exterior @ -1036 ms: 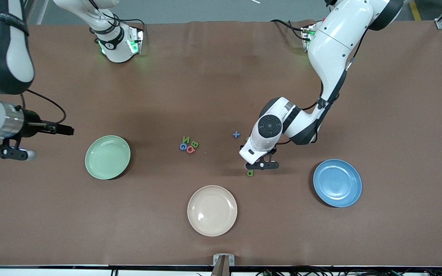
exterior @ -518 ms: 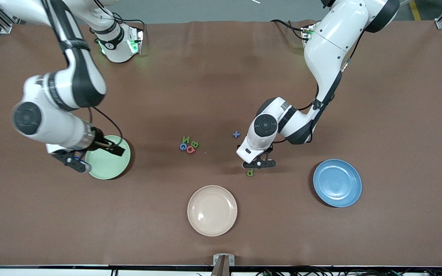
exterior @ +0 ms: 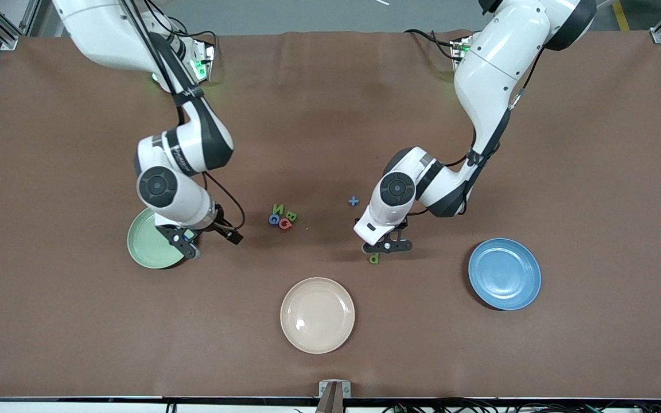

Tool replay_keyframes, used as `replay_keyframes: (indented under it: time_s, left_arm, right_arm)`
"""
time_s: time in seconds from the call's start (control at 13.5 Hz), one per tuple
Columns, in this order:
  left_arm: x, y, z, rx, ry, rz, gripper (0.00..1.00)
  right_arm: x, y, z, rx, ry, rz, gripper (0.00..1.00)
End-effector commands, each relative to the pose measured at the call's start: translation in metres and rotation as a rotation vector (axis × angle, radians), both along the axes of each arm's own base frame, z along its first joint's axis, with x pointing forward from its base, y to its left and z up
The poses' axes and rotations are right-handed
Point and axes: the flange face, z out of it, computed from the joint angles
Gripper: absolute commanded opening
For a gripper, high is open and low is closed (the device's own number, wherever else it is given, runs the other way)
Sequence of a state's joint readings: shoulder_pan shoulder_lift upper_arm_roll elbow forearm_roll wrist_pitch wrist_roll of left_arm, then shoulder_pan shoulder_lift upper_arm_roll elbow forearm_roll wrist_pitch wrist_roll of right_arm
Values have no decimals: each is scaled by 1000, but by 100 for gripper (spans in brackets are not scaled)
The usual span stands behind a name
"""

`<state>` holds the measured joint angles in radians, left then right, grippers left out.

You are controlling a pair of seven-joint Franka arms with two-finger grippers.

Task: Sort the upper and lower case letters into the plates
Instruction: 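Grasp the blue m with the left gripper while the right gripper grasps a blue letter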

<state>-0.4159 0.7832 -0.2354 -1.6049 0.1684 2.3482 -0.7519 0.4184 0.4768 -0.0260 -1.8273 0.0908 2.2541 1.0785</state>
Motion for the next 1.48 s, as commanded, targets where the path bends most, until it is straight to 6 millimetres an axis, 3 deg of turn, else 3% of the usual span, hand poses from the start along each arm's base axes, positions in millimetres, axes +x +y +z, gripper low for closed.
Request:
replay_keyframes:
  time_s: [0.0,0.15,0.37,0.52,0.59,0.74,0.96,1.26,1.41]
  left_arm:
    - [6,-5,-2,6,-22,7,60]
    - [5,-5,-8,9,-15,7,55]
    - [6,-5,-4,6,-21,7,34]
    - [9,-1,1,6,-26,14,19]
    - [13,2,6,5,-31,20,17]
    - [32,25,28,7,-58,57,15]
    - [48,67,85,61,-38,95,10]
    - [63,114,96,90,-15,131,8]
    - [86,165,102,120,-42,120,8]
  right_arm:
    - [-13,17,-23,-20,-18,-49,100]
    - [-19,32,-39,-23,-23,-70,100]
    - [-30,57,-62,-30,-32,-104,96]
    - [-32,60,-67,-28,-37,-106,80]
    - [-34,63,-72,-30,-37,-104,74]
    - [-38,72,-78,-29,-43,-133,65]
    - [-42,78,-82,-30,-42,-139,54]
    - [-48,86,-90,-31,-45,-150,52]
    - [-52,94,-93,-31,-48,-138,52]
